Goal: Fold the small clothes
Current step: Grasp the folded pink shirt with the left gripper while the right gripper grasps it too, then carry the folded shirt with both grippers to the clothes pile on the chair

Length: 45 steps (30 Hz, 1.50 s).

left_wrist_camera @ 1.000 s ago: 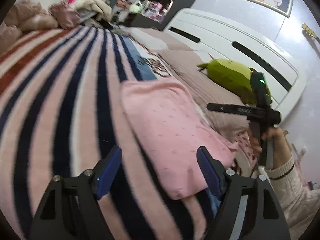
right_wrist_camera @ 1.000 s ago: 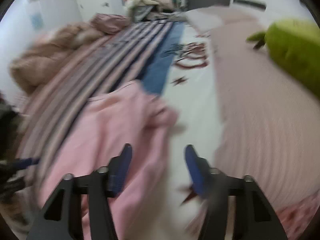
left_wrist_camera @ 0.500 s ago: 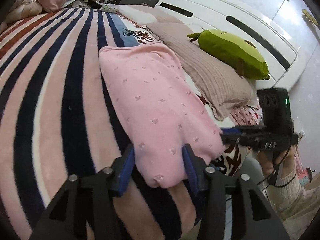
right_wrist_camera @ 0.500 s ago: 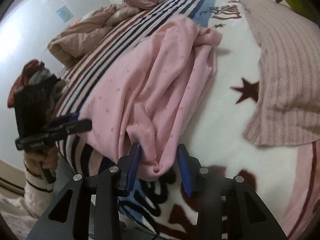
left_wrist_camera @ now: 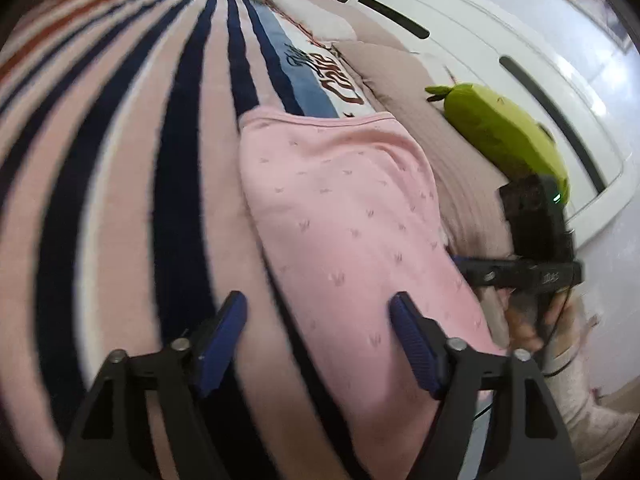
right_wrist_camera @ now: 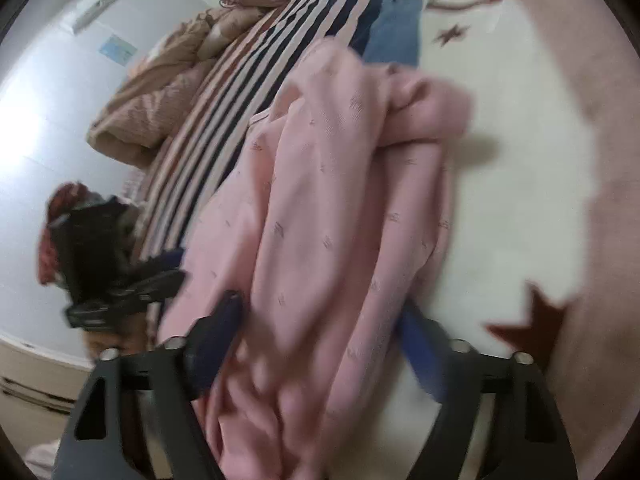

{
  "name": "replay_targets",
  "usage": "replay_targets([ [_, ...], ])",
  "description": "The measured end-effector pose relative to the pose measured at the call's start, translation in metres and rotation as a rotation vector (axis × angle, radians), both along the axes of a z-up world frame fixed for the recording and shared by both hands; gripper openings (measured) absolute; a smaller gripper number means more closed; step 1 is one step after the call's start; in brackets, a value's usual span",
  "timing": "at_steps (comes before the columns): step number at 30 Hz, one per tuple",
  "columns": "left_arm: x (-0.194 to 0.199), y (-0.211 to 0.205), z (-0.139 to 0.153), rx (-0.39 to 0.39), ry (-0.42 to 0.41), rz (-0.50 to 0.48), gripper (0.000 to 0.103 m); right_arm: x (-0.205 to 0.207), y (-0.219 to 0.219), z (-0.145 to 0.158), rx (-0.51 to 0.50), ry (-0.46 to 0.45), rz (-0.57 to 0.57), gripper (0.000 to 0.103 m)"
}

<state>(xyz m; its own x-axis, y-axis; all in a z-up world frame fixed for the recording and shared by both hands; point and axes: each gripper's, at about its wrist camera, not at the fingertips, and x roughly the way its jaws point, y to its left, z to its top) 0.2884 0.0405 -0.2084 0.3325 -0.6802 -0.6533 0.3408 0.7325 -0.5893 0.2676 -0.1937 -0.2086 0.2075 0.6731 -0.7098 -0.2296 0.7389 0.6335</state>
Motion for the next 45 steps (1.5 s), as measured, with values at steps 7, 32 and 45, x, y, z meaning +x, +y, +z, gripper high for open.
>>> replay_targets([
  [7,0.01,-0.009,0.006,-0.09,-0.002,-0.003,0.016,0.011,0.012,-0.006,0.086,0.005,-0.025,0.019],
  [32,-0.155,0.232,0.362,0.354,-0.556,0.311,0.016,-0.067,0.295,0.298,0.347,-0.56,0.318,0.016],
  [45,-0.209,0.443,0.388,0.432,-0.422,0.642,0.017,-0.073,0.522,0.351,0.35,-0.497,0.545,0.016],
])
